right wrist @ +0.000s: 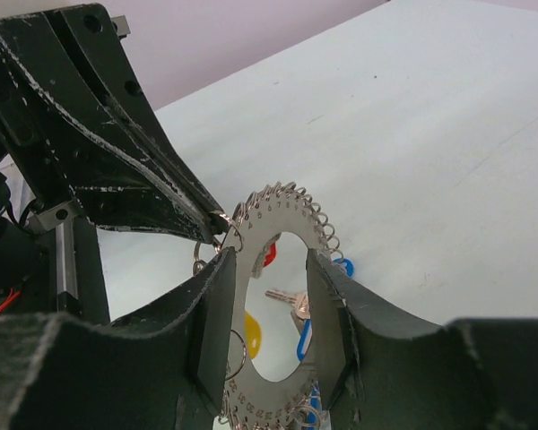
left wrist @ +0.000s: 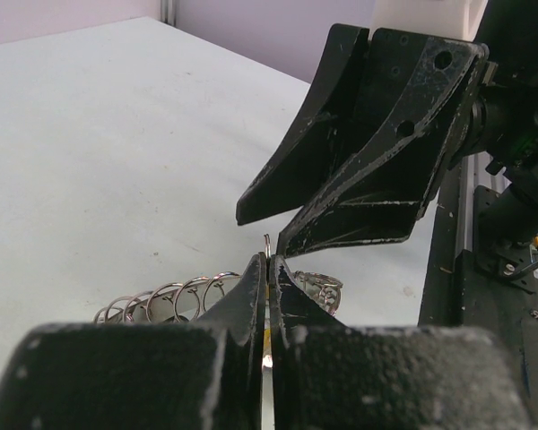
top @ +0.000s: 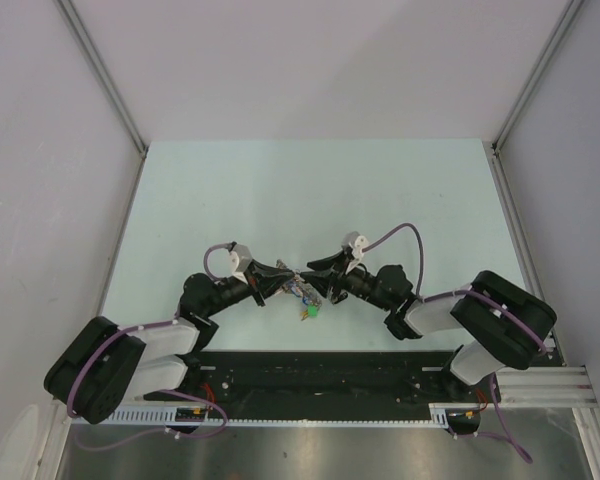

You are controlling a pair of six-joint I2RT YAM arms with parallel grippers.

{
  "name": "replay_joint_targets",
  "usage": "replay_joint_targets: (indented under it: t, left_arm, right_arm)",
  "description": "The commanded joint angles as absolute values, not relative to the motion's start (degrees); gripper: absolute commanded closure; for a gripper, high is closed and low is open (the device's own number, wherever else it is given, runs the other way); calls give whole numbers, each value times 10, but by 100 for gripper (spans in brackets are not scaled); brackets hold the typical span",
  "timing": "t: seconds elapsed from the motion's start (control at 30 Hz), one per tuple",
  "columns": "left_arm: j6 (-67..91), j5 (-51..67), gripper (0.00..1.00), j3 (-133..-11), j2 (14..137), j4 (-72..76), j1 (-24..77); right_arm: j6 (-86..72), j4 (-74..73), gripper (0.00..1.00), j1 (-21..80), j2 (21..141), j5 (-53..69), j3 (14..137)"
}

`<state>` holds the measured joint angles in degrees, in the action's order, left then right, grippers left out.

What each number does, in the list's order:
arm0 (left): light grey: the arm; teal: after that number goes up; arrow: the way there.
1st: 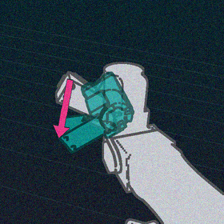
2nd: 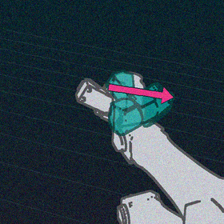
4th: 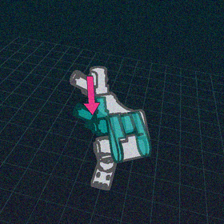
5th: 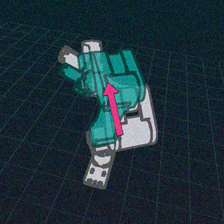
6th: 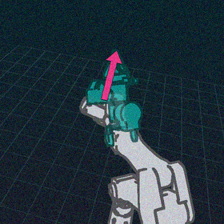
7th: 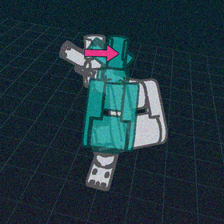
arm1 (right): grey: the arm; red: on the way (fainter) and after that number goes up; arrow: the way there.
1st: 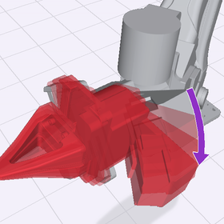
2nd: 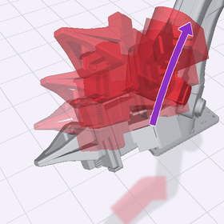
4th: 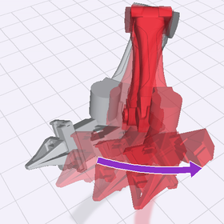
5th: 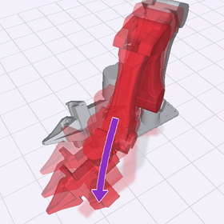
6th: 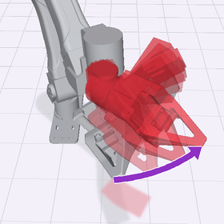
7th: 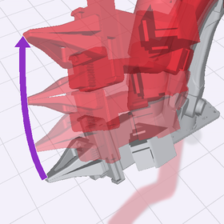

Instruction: Put the keys on the keyring

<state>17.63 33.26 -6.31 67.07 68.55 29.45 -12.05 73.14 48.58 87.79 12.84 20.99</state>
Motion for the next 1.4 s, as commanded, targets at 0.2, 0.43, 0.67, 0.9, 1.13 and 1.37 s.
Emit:
replay_joint_targets:
  t: [0.2, 0.43, 0.67, 0.9, 1.13, 1.37]
  left_arm:
    - [185, 327, 100, -63, 664, 753, 303]
    - [184, 324, 100, -62, 664, 753, 304]
    - [178, 318, 100, -59, 658, 744, 305]
    - [176, 314, 100, -56, 653, 740, 304]
    - [178, 316, 100, -60, 651, 741, 304]
    - [180, 314, 100, -61, 649, 741, 304]
  right_arm:
    - [-138, 836, 59, 497, 917, 120, 229]
    - [-153, 862, 60, 497, 918, 119, 229]
    - [-144, 842, 59, 504, 870, 109, 215]
    - [-141, 831, 58, 508, 840, 93, 210]
    - [-145, 840, 58, 508, 864, 88, 214]
    - [-152, 853, 61, 507, 898, 90, 220]
